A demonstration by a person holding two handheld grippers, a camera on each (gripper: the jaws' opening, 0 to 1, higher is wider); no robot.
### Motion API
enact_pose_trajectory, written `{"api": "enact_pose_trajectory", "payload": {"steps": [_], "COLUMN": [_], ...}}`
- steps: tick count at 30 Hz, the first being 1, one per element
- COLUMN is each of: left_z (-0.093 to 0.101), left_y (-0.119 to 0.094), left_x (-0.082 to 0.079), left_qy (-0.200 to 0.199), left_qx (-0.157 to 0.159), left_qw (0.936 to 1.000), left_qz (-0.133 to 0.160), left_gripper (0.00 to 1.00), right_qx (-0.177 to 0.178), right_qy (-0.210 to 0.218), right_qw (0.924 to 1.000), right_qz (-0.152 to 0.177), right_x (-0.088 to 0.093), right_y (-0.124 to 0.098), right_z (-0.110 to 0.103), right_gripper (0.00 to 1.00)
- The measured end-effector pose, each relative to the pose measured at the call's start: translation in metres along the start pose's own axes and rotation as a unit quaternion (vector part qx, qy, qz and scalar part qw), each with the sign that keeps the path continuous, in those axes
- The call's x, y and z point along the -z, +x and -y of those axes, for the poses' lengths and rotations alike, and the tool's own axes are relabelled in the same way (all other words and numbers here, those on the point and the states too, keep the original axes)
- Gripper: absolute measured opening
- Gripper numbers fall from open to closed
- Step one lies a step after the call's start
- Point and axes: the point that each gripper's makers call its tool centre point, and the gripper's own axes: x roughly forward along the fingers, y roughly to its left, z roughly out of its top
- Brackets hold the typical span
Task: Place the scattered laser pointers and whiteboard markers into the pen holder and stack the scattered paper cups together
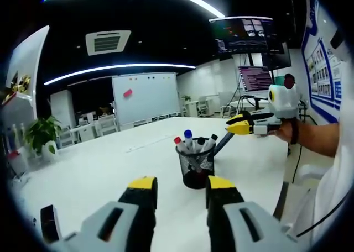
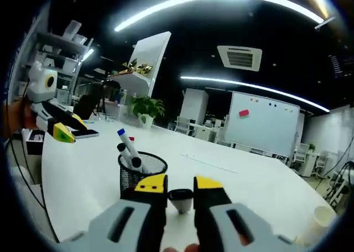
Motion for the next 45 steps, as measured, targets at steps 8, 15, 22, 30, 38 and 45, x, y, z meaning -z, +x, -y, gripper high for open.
{"api": "enact_pose_trajectory", "payload": {"steps": [8, 15, 22, 30, 38, 45], "left_z": [-0.001, -0.004, -0.005, -0.007, -0.005, -0.005], "left_y": [0.0, 0.0, -0.001, -0.002, -0.002, -0.003], "left_x": [0.002, 0.003, 0.006, 0.007, 0.008, 0.009], "left_qy": [0.0, 0.0, 0.0, -0.001, -0.001, -0.001], "left_qx": [0.0, 0.0, -0.002, -0.005, -0.003, -0.003], "left_qw": [1.0, 1.0, 1.0, 1.0, 1.0, 1.0], "left_qz": [-0.002, -0.002, -0.005, -0.006, -0.007, -0.008], "left_gripper": [0.36, 0.36, 0.36, 0.36, 0.36, 0.36], "right_qx": [-0.001, -0.001, -0.003, -0.006, -0.009, -0.011], "right_qy": [0.008, 0.021, 0.033, 0.041, 0.046, 0.044], "right_qw": [1.0, 0.9998, 0.9994, 0.9991, 0.9989, 0.9989], "right_qz": [-0.001, -0.004, -0.004, -0.007, -0.011, -0.006], "right_x": [-0.01, -0.015, -0.019, -0.023, -0.026, -0.036], "right_y": [0.014, 0.024, 0.031, 0.039, 0.043, 0.049], "right_z": [0.004, 0.009, 0.01, 0.011, 0.013, 0.014], "right_gripper": [0.18, 0.18, 0.18, 0.18, 0.18, 0.18]}}
